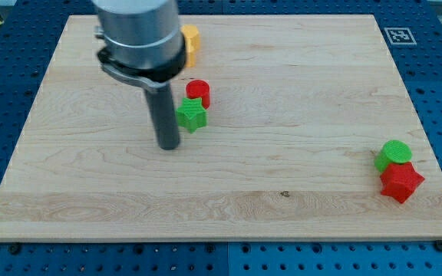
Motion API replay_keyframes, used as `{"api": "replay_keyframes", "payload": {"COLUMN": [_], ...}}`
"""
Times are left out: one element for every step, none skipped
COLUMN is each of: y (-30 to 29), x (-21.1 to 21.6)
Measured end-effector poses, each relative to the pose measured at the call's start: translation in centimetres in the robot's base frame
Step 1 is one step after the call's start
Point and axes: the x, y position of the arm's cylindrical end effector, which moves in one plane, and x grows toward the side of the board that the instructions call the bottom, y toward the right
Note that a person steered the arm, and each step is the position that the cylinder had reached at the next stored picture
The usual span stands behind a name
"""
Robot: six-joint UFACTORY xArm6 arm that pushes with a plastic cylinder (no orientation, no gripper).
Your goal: Slide the green star along with red circle up a bit
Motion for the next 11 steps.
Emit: {"api": "replay_keyframes", "payload": {"y": [2.2, 1.4, -0.3, -1.4, -2.3, -2.3, -2.3, -2.3, -1.3, 1.5, 3.6], "x": [-1.1, -2.6, -2.8, -3.7, -3.9, -4.0, -4.0, -4.2, -5.4, -5.7, -5.8]}}
